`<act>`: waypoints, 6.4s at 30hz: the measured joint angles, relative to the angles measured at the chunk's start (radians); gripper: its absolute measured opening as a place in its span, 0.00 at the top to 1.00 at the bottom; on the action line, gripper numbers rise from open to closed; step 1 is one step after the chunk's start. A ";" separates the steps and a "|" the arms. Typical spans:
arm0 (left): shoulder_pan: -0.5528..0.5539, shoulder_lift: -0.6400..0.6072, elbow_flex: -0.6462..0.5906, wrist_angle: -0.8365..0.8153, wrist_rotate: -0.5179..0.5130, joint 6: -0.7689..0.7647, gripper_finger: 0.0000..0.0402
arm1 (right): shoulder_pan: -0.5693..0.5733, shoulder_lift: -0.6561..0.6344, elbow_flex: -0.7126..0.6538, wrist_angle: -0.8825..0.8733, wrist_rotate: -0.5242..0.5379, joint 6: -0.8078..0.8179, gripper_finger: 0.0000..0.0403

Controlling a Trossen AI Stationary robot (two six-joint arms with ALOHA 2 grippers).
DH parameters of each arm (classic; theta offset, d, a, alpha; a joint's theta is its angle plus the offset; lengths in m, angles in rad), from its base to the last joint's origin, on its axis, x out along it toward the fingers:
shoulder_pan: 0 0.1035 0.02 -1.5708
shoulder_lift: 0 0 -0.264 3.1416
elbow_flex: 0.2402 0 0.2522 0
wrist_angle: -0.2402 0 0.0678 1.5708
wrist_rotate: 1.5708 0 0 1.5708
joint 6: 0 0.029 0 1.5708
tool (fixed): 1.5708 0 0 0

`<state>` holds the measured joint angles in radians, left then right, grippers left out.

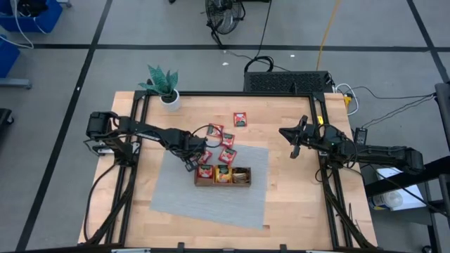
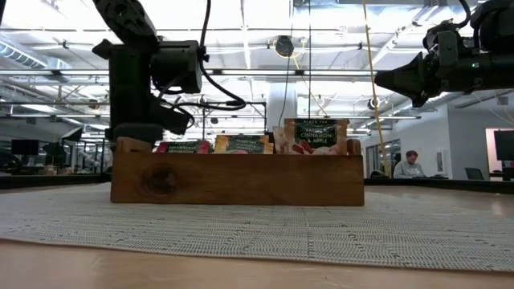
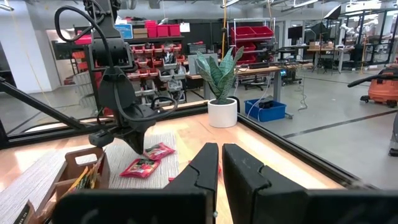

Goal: Pick & Place Tea
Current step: Put the red tea bag into the left compartment of the wood organizer

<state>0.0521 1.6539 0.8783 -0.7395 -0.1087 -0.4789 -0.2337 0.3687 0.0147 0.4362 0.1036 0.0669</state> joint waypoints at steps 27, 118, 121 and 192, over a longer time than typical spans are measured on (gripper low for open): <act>0.142 -0.021 -0.048 0.125 -0.010 0.242 0.33 | 0.000 0.000 0.000 0.000 0.000 0.000 0.97; -0.129 -0.017 0.316 -0.255 -0.393 0.711 0.99 | 0.000 0.000 0.000 0.000 0.000 0.000 0.97; -0.236 -0.008 0.374 -0.257 -0.487 0.837 0.98 | 0.000 0.000 0.000 0.000 0.000 0.000 0.97; -0.571 0.456 0.567 -0.482 -0.643 1.220 0.99 | 0.000 0.000 0.000 0.000 0.000 0.000 0.97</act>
<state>-0.5190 2.1098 1.4458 -1.2215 -0.7518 0.7412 -0.2337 0.3683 0.0147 0.4366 0.1039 0.0666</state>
